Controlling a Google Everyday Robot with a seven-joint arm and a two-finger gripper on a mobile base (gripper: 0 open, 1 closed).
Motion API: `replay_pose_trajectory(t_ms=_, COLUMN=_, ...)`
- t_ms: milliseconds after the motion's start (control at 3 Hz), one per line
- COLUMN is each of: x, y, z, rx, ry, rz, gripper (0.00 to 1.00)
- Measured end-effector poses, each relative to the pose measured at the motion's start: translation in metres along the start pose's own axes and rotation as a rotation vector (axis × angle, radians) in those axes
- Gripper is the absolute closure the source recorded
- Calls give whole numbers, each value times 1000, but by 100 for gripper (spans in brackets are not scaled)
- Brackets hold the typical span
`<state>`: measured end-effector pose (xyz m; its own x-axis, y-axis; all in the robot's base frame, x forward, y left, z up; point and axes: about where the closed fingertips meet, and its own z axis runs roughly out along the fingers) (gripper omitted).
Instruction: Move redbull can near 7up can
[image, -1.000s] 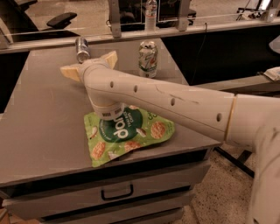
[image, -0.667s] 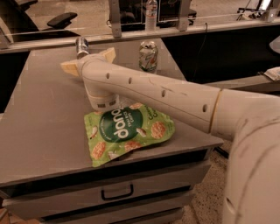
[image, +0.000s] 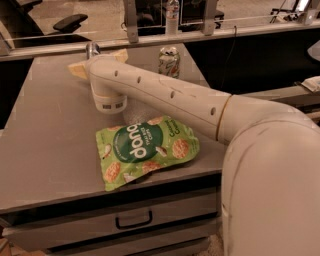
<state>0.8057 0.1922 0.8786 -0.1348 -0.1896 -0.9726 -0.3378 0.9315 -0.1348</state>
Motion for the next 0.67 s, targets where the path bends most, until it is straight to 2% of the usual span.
replay_pose_trajectory(t_ms=667, x=2, y=18, z=30, rx=-20, ry=-8, rz=80, gripper=0)
